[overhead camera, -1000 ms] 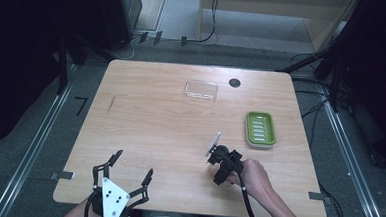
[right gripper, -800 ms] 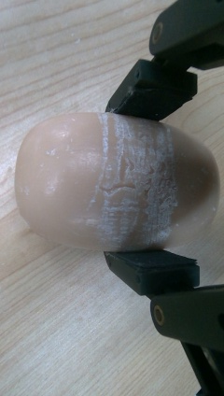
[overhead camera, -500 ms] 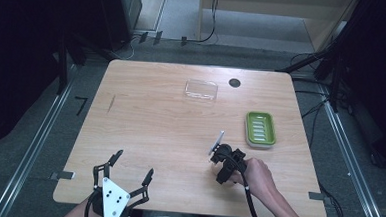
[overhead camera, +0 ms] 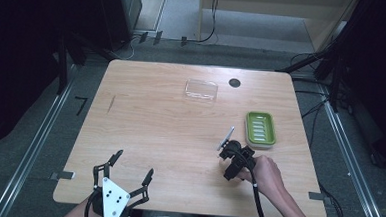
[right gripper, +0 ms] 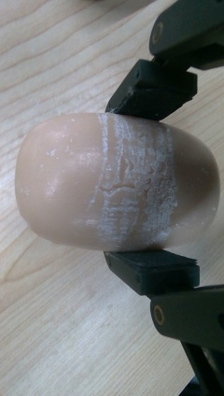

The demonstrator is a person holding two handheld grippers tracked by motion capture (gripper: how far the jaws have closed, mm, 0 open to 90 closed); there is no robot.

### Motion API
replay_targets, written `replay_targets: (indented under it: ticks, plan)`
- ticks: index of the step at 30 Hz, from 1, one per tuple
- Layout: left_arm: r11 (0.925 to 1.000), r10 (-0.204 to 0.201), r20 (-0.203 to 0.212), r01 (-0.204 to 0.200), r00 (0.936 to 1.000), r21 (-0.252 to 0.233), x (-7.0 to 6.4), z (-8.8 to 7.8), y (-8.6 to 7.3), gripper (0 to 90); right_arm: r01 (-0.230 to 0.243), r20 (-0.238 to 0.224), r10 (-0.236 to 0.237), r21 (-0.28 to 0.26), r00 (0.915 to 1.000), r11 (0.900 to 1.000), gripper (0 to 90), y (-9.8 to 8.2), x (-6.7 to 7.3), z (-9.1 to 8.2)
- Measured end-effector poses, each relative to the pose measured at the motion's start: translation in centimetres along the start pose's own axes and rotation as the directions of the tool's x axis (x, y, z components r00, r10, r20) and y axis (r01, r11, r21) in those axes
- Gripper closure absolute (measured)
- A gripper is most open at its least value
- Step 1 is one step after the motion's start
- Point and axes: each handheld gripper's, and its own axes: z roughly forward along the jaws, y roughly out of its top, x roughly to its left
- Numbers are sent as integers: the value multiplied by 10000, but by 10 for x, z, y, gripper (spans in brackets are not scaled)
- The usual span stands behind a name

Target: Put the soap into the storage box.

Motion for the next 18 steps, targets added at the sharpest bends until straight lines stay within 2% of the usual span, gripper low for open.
replay_targets:
  ticks: [8,18]
  plan:
    - [10000,13,2,-13,10000,0,0,0,0,138,-368,-10,368,156,9993,9992,333,-6,-10,0]
    - [10000,-17,9,17,10000,-21,0,0,0,138,-587,10,587,277,9983,9979,333,-12,-19,-1]
